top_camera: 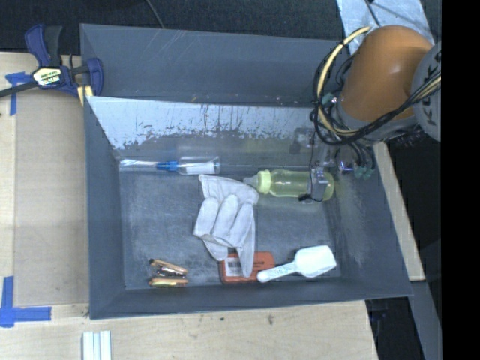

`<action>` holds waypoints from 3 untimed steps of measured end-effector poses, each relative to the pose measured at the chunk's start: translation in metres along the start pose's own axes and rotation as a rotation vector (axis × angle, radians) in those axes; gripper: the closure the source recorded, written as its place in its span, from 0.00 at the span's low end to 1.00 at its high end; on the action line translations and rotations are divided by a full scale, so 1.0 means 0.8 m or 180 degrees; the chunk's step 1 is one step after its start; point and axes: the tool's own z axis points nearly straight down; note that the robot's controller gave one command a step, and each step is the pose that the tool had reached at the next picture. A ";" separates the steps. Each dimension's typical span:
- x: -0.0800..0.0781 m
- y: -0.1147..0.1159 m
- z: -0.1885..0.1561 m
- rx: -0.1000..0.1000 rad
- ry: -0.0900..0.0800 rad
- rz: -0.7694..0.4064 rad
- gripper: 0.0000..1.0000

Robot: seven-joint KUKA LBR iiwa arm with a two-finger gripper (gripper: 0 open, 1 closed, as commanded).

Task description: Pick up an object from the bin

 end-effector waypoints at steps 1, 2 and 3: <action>-0.002 0.000 -0.007 0.0002 -0.0026 -0.0005 0.00; -0.004 0.065 0.032 0.0011 -0.0031 -0.0846 0.00; -0.024 0.133 0.055 -0.0002 -0.0030 -0.1489 0.00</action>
Offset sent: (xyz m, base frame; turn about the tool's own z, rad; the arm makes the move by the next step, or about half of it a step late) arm 0.0030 0.1244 -0.0679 -0.6064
